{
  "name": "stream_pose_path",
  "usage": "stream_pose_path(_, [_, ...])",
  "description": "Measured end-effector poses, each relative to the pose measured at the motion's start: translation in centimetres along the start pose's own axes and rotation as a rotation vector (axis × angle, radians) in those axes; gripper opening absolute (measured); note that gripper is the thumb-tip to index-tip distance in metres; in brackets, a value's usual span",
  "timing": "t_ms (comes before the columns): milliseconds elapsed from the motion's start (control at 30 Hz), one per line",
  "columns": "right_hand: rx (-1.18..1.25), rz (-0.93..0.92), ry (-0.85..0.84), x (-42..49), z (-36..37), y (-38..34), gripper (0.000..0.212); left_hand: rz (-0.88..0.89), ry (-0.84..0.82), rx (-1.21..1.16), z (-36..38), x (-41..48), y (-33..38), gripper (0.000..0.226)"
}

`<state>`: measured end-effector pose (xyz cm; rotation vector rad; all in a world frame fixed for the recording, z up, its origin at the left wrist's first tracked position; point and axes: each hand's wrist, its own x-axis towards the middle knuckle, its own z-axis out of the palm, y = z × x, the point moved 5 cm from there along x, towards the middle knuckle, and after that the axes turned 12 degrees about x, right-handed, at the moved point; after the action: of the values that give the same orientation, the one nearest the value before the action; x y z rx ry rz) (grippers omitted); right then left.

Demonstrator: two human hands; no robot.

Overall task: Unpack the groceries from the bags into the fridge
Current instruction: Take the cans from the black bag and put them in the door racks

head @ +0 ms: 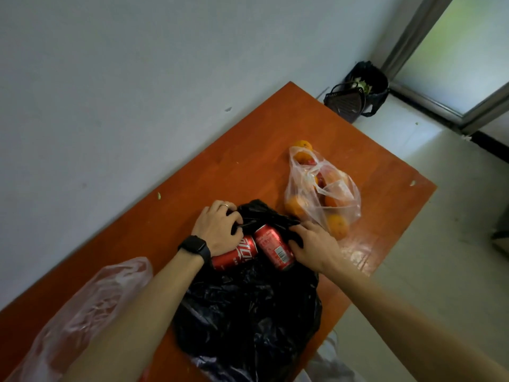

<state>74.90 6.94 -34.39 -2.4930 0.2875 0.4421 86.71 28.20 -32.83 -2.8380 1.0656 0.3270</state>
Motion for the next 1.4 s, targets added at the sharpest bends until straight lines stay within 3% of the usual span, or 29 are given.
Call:
stream_pose_path(100, [-0.086,-0.144,0.207,-2.1,-0.2,-2.8,0.045,0.147,0.215,0.142,-1.4,-2.1,1.9,0.047])
stream_pose_path(167, [-0.082,-0.092,0.128,-2.1,0.8,-4.4,0.054,0.23,0.233,0.224,-1.4,-2.8,2.9,0.055])
stream_pose_path(233, [-0.104,0.038,-0.003,-1.4,2.3,-5.2,0.07,0.263,0.099,0.347,-0.4,-2.9,3.6,0.069])
stream_pose_path(367, [-0.187,0.186,-0.083,-0.4,3.9,-5.2,0.096,0.191,-0.197,0.506,1.6,-2.5,4.0,0.103])
stream_pose_path(533, [-0.078,0.172,-0.156,-1.3,3.0,-3.9,0.074,0.154,-0.185,0.567,1.1,-1.8,4.6,0.071])
stream_pose_path(733, [0.291,-0.022,-0.112,-5.6,-1.0,-3.3,0.083,0.02,-0.088,0.22,-2.8,-4.6,2.4,0.075])
stream_pose_path(1000, [0.711,-0.039,0.059,-12.1,-6.3,-1.2,0.088,-0.168,0.141,-0.424,-11.4,-8.0,5.9,0.077])
stream_pose_path(1167, [0.919,-0.016,0.225,-18.8,-11.8,3.2,0.083,-0.115,0.203,-0.72,-16.3,-7.1,14.4,0.083])
stream_pose_path(1267, [0.98,-0.021,0.392,-24.1,-15.7,7.3,0.079,-0.014,0.154,-0.86,-19.0,-6.1,22.2,0.075])
stream_pose_path(1400, [1.023,-0.032,0.618,-32.9,-21.6,13.8,0.091,0.154,0.087,-1.029,-21.8,-4.7,34.9,0.072])
